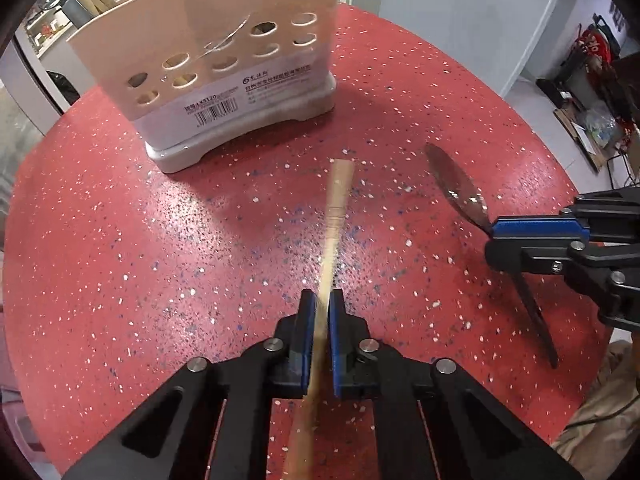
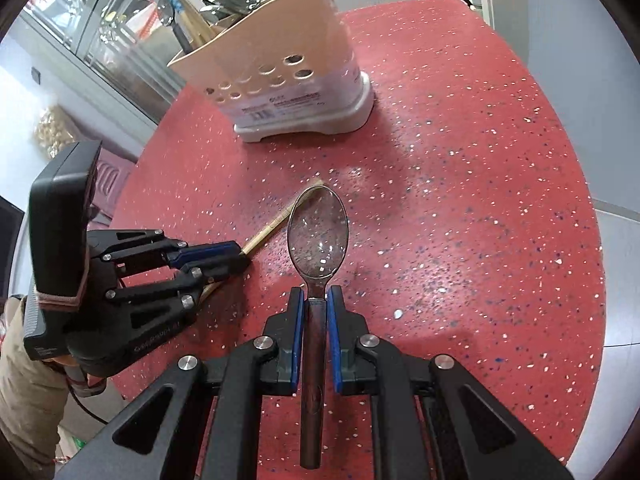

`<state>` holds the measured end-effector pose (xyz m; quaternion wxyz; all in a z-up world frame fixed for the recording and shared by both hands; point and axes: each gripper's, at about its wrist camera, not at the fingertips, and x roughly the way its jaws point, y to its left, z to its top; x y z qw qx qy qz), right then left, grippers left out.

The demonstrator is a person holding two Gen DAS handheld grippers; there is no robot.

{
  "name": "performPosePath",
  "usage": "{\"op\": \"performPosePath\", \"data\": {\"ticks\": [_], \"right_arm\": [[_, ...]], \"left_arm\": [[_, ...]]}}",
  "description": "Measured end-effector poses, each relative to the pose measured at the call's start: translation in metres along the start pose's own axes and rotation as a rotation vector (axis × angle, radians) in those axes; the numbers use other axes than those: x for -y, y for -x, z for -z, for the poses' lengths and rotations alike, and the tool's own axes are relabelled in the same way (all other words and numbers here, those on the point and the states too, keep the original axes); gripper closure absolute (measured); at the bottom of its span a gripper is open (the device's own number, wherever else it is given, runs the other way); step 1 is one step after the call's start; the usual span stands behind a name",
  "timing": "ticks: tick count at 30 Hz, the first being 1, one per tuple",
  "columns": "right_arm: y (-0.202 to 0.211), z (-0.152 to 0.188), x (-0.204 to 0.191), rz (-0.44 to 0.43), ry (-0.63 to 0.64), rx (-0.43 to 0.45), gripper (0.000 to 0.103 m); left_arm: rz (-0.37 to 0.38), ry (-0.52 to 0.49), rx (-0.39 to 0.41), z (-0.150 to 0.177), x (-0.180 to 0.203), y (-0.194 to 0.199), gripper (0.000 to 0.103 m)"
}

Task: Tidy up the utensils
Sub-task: 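Lift the dark spoon and wooden chopstick and carry both over the beige caddy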

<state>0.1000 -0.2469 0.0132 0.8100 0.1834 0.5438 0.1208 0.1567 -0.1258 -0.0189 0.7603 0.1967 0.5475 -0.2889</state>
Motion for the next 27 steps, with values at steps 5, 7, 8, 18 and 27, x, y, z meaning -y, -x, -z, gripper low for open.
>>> {"op": "performPosePath", "data": {"ticks": [5, 7, 8, 18, 27], "right_arm": [[0.014, 0.004, 0.006, -0.014, 0.003, 0.022, 0.091], [0.016, 0.004, 0.008, -0.019, 0.003, 0.026, 0.091], [0.016, 0.005, 0.007, -0.02, 0.003, 0.027, 0.091], [0.035, 0.006, 0.002, -0.035, 0.033, 0.06, 0.091], [0.062, 0.004, -0.006, -0.052, 0.074, 0.11, 0.091]], "left_arm": [[-0.001, 0.073, 0.045, 0.007, -0.001, 0.001, 0.071], [-0.002, 0.127, 0.071, 0.015, -0.007, 0.004, 0.071], [-0.001, 0.15, 0.086, 0.022, -0.012, 0.007, 0.071], [0.004, 0.332, 0.281, 0.042, -0.033, 0.051, 0.072], [-0.006, 0.377, 0.407, 0.03, -0.038, 0.087, 0.071]]}}
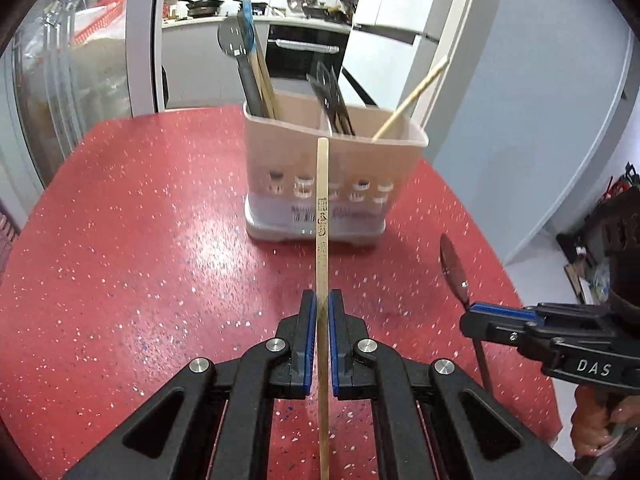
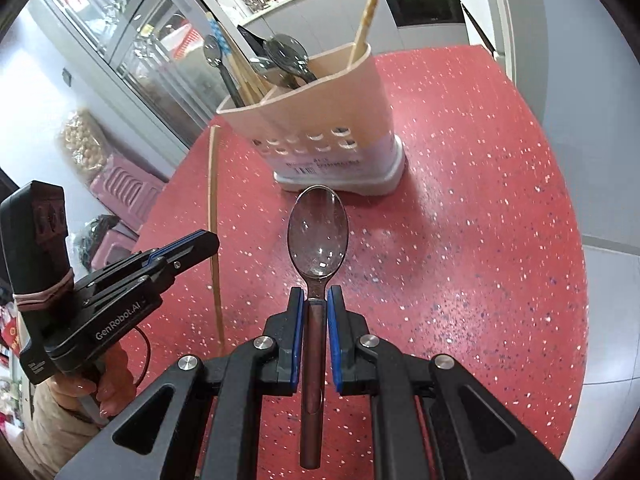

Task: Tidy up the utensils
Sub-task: 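Lift the dark spoon and wooden chopstick and carry both over the beige caddy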

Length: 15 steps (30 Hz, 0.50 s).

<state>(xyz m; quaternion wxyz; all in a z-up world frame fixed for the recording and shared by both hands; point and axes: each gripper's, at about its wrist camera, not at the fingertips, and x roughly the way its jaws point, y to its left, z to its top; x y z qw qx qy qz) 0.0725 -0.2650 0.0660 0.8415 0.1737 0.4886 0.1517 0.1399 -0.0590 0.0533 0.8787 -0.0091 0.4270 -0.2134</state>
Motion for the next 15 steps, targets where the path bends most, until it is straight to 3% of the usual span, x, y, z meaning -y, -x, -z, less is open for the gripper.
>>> {"op": "performPosePath", "data": {"ticks": [15], "right_arm": [[0.024, -0.02, -0.021, -0.018, 0.043, 0.078, 0.091]], "left_arm": [[0.006, 0.033, 0.12, -0.021, -0.002, 0.035, 0.071]]}}
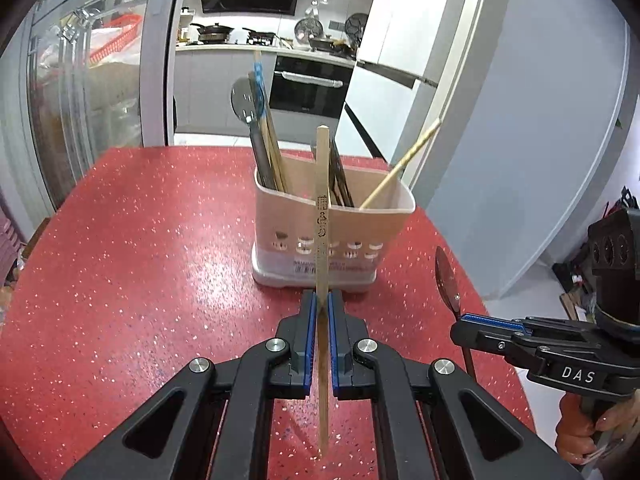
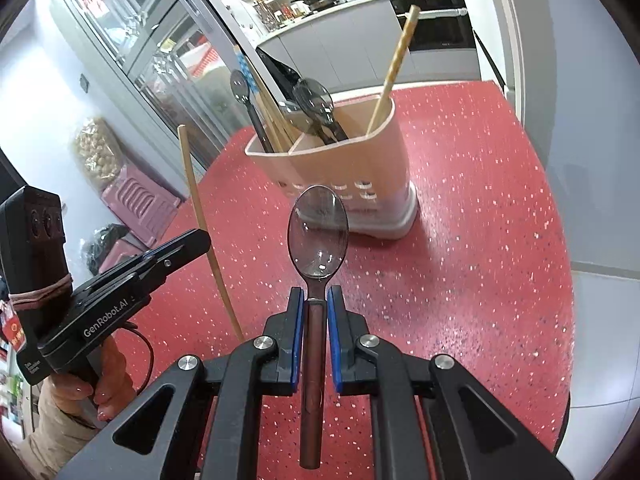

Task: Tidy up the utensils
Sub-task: 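Lift the dark spoon and wooden chopstick and carry both over the beige caddy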

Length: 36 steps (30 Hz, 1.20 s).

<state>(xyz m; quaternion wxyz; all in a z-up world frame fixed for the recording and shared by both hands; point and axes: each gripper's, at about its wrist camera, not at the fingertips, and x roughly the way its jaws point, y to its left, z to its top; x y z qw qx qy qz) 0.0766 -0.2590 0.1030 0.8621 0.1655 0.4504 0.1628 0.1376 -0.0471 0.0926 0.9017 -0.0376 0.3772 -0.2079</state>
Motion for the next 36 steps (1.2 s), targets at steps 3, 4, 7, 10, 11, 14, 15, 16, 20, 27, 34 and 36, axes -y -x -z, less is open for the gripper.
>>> {"op": "performPosePath", "data": {"ticks": [3, 4, 7, 10, 11, 14, 15, 16, 20, 27, 34, 36], "right_arm": [[0.004, -0.007, -0.003, -0.002, 0.011, 0.018, 0.091], [0.004, -0.011, -0.004, -0.004, 0.014, 0.024, 0.091], [0.007, -0.021, -0.005, -0.01, 0.021, 0.039, 0.091], [0.008, -0.032, -0.006, -0.015, 0.027, 0.054, 0.091], [0.009, -0.034, -0.006, -0.014, 0.03, 0.058, 0.091], [0.011, -0.046, -0.007, -0.011, 0.041, 0.077, 0.091], [0.012, -0.051, -0.007, -0.011, 0.042, 0.084, 0.091], [0.012, -0.058, -0.007, -0.013, 0.043, 0.093, 0.091], [0.013, -0.079, -0.008, -0.017, 0.048, 0.128, 0.091], [0.004, -0.121, -0.012, -0.02, 0.066, 0.186, 0.091], [-0.019, -0.152, -0.013, -0.002, 0.097, 0.244, 0.091], [-0.027, -0.16, -0.012, 0.008, 0.1, 0.264, 0.091]], "left_arm": [[0.003, 0.011, 0.026, -0.008, -0.001, 0.008, 0.071], [0.003, 0.012, 0.035, -0.011, -0.001, 0.01, 0.071], [0.0, 0.012, 0.059, -0.022, -0.003, 0.014, 0.071], [-0.002, 0.014, 0.085, -0.036, -0.004, 0.019, 0.071], [-0.002, 0.016, 0.092, -0.039, -0.005, 0.019, 0.071], [-0.004, 0.024, 0.117, -0.055, -0.008, 0.02, 0.071], [-0.003, 0.031, 0.127, -0.061, -0.009, 0.021, 0.071], [-0.004, 0.037, 0.139, -0.068, -0.01, 0.021, 0.071], [-0.011, 0.044, 0.181, -0.093, -0.013, 0.021, 0.071], [-0.028, 0.031, 0.248, -0.135, -0.015, 0.012, 0.071], [-0.052, 0.057, 0.27, -0.157, -0.022, -0.016, 0.071], [-0.06, 0.066, 0.278, -0.16, -0.024, -0.024, 0.071]]}}
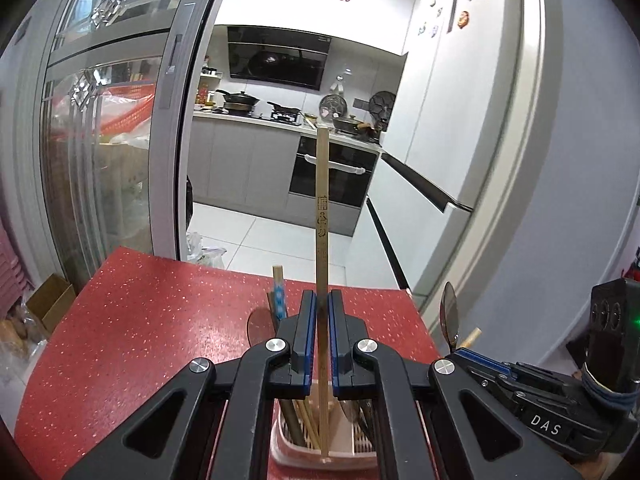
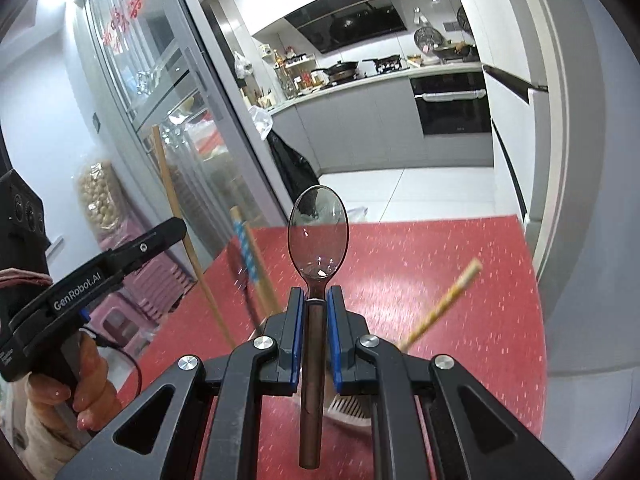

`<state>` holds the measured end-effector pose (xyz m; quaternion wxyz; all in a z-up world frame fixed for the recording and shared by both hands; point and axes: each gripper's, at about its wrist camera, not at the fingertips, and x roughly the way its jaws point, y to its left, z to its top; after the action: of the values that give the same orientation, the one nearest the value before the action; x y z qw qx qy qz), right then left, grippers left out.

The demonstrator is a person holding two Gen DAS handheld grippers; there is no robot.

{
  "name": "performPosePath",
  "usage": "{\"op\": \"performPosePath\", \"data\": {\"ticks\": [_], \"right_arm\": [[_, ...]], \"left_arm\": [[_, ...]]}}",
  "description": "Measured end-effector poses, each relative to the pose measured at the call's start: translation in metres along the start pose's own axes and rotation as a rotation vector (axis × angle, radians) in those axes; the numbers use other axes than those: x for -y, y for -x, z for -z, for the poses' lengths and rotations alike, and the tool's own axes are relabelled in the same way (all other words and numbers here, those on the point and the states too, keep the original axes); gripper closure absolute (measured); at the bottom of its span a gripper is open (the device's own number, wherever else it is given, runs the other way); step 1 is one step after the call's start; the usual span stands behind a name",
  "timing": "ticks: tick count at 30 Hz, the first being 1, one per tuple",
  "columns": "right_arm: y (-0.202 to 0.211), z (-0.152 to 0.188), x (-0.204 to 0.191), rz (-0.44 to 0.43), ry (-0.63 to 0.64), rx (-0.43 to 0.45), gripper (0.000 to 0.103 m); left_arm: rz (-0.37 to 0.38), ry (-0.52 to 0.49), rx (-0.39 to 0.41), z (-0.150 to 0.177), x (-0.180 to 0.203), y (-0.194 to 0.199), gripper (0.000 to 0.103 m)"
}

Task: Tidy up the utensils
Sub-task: 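Lift the dark spoon and wooden chopstick and carry both over the beige caddy, then lower both utensils into the caddy and open both grippers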

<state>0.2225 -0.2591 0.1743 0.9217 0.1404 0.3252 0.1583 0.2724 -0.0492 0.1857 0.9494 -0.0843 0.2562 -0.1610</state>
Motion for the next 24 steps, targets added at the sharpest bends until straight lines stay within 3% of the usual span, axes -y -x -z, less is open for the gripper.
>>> {"op": "performPosePath", "data": {"ticks": [13, 24], "right_arm": [[-0.044, 0.009, 0.007, 0.106, 0.075, 0.154, 0.091], [-0.052, 0.044, 0.003, 0.165, 0.183, 0.189, 0.091]], "left_arm": [[-0.064, 0.02, 0.034, 0.017, -0.001, -0.046, 0.071], [-0.103, -0.057, 0.041, 0.053, 0.011, -0.049, 0.071]]}}
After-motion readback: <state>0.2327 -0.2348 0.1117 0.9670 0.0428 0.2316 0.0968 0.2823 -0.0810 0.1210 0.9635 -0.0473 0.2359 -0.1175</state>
